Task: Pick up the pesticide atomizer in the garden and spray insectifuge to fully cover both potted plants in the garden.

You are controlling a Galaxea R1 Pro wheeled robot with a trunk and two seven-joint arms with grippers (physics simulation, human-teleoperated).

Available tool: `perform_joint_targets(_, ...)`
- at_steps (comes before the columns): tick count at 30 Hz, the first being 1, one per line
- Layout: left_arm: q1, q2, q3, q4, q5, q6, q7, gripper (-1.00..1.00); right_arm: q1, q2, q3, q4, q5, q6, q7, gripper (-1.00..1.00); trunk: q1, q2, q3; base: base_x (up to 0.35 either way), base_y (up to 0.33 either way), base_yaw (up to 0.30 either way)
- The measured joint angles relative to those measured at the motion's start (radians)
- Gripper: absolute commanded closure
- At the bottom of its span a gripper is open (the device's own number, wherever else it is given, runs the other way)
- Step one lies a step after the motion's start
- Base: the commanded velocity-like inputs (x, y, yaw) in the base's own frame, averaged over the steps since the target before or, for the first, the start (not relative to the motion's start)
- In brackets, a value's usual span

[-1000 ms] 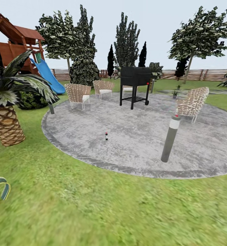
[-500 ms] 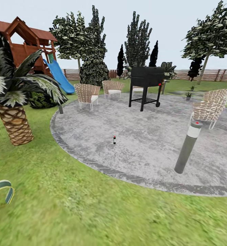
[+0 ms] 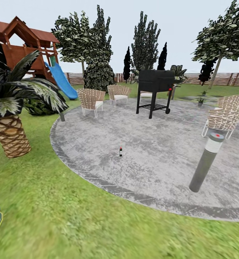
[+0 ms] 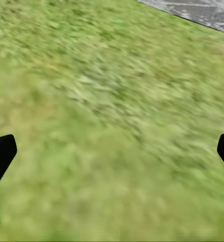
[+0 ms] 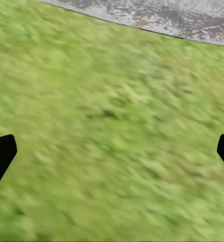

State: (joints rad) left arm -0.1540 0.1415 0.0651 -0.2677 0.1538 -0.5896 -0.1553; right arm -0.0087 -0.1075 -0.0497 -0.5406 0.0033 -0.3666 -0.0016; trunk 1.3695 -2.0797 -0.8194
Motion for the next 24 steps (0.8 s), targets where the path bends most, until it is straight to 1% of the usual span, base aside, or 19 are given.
perform_joint_targets(24,0.0,0.0,0.0,0.0,0.0,0.0,0.0,-1.0,0.0,0.001,0.002,0.0,-0.001,0.0,0.0,-1.0,0.0,0.0,0.0,0.339,0.0,0.0)
